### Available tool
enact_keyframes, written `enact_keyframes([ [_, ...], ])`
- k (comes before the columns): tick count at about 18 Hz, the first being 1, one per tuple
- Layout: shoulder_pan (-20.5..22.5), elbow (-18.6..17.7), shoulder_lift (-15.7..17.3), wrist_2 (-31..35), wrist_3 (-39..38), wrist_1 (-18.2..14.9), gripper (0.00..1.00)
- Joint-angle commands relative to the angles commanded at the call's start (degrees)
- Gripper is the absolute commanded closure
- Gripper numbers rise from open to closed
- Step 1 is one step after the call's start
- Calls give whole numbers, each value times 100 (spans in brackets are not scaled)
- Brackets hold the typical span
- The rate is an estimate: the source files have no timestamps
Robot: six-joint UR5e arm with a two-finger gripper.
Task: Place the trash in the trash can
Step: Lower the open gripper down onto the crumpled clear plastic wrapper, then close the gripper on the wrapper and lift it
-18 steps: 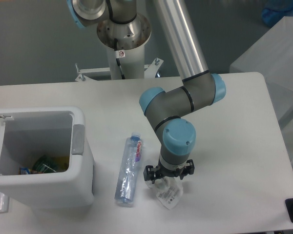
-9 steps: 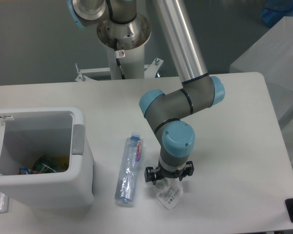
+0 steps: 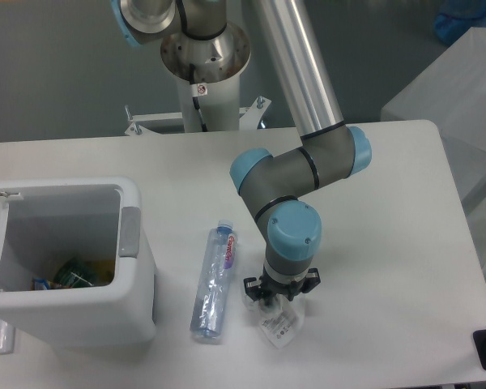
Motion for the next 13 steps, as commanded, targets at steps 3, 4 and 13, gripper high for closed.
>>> enact_keyframes([
  [3,0,0,26,-9,61,-17,94],
  [4,0,9,35,-17,62,-26,96],
  [13,140,175,737,-411,62,-35,97],
])
